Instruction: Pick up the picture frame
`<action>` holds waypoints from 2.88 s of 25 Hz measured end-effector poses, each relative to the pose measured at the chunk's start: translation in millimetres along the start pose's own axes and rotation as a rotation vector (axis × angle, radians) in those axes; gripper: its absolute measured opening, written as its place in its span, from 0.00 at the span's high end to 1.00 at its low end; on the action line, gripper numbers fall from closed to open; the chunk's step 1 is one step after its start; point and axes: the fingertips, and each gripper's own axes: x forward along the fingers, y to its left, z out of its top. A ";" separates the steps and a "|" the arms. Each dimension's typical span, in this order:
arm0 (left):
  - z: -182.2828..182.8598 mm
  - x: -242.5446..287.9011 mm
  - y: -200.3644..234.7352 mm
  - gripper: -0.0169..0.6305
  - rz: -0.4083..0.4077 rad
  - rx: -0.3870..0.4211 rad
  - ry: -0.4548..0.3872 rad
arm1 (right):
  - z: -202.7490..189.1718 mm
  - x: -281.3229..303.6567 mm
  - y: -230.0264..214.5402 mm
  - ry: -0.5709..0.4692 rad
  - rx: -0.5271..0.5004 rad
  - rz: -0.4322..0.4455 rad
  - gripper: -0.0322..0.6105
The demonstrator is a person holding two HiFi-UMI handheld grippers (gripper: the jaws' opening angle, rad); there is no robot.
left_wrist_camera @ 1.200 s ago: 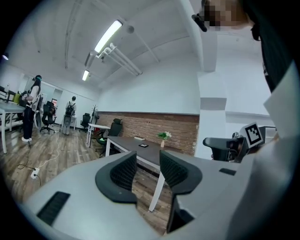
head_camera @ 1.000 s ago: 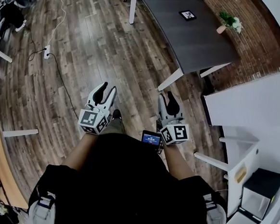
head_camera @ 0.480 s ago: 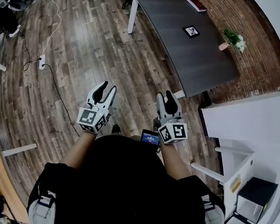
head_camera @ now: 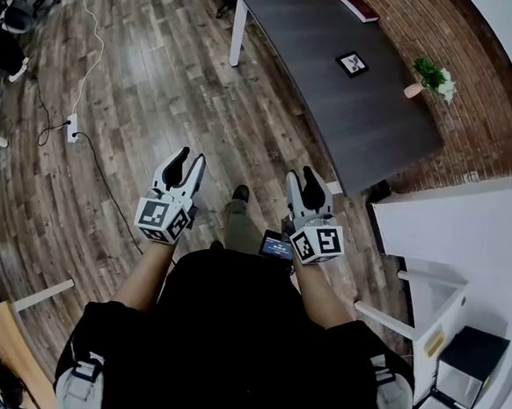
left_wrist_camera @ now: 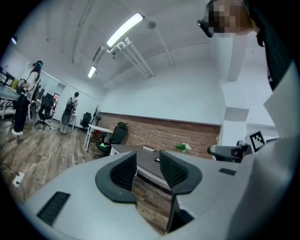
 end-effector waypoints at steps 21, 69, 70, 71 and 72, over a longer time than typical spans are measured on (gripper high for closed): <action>40.3 284.9 65.2 0.76 -0.017 0.085 0.069 | 20.2 236.1 -180.6 -0.005 0.059 0.019 0.72; -37.2 776.2 -7.3 0.77 -0.934 0.046 0.417 | 39.1 384.8 -467.4 -0.031 0.039 -0.819 0.72; -41.3 781.5 -15.9 0.77 -0.942 0.045 0.425 | 38.6 380.4 -475.7 -0.034 0.039 -0.829 0.72; -45.7 787.2 -25.2 0.77 -0.949 0.045 0.434 | 38.2 375.5 -484.9 -0.036 0.041 -0.838 0.72; -50.1 793.0 -34.7 0.77 -0.954 0.045 0.443 | 37.8 370.5 -494.8 -0.037 0.044 -0.846 0.72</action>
